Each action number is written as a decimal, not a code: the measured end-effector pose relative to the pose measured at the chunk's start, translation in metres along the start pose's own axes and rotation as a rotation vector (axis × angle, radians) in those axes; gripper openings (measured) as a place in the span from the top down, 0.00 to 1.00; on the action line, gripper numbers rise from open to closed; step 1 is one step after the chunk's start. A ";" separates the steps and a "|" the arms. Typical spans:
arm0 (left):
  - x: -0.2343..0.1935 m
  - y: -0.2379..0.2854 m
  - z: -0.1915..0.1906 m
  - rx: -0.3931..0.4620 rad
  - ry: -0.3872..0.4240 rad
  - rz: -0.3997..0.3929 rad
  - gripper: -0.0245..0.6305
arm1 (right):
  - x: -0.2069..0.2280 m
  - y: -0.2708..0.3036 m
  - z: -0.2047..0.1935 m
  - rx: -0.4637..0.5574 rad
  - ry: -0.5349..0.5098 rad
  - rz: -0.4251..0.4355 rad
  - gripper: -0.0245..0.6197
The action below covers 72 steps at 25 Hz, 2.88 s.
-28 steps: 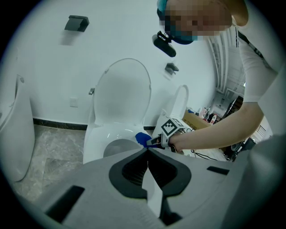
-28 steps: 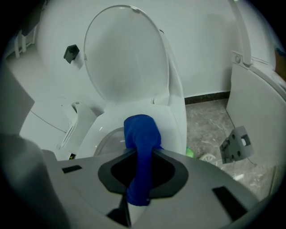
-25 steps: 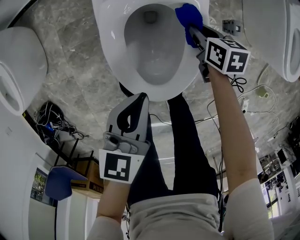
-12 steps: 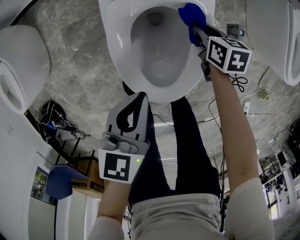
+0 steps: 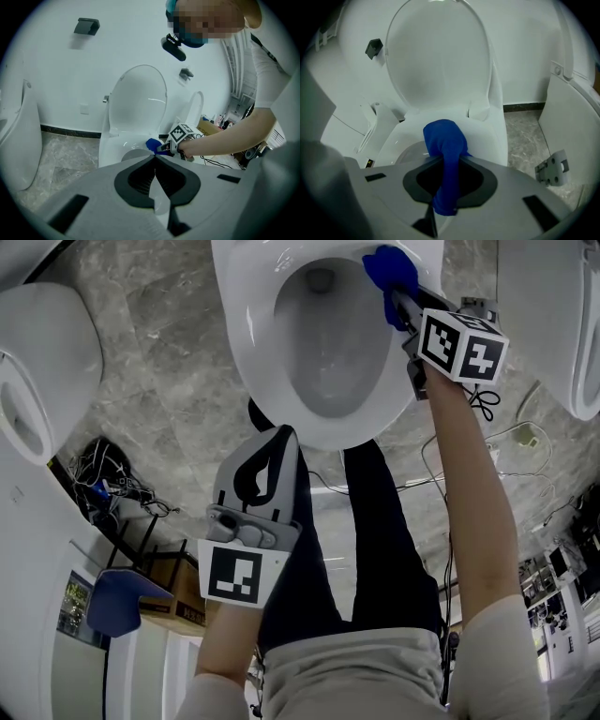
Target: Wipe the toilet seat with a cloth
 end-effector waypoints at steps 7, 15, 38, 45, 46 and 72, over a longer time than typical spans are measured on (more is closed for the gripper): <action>-0.004 -0.006 0.003 0.014 -0.006 0.007 0.95 | -0.005 -0.001 0.005 -0.003 -0.006 -0.026 0.86; -0.012 -0.012 -0.002 0.013 -0.017 0.014 0.95 | -0.009 0.004 0.010 -0.007 0.075 -0.045 0.86; -0.034 -0.025 -0.012 0.027 -0.036 0.052 0.95 | -0.030 0.029 0.017 -0.036 0.107 -0.046 0.86; -0.043 -0.028 -0.019 0.031 -0.049 0.057 0.95 | -0.037 0.038 0.014 -0.034 0.111 -0.040 0.86; -0.043 -0.029 -0.019 0.031 -0.050 0.058 0.95 | -0.038 0.039 0.014 -0.032 0.111 -0.040 0.86; -0.044 -0.038 -0.024 0.033 -0.061 0.050 0.95 | -0.057 0.039 0.012 0.001 0.094 0.007 0.86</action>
Point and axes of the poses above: the fingertips, and each gripper's own axes: y forward along the fingers, x to its right, z out of its top, the point moved 5 cm from there along -y, backward along the fingers, and after that the axes turned 9 degrees about y, right-handed, at the moved point
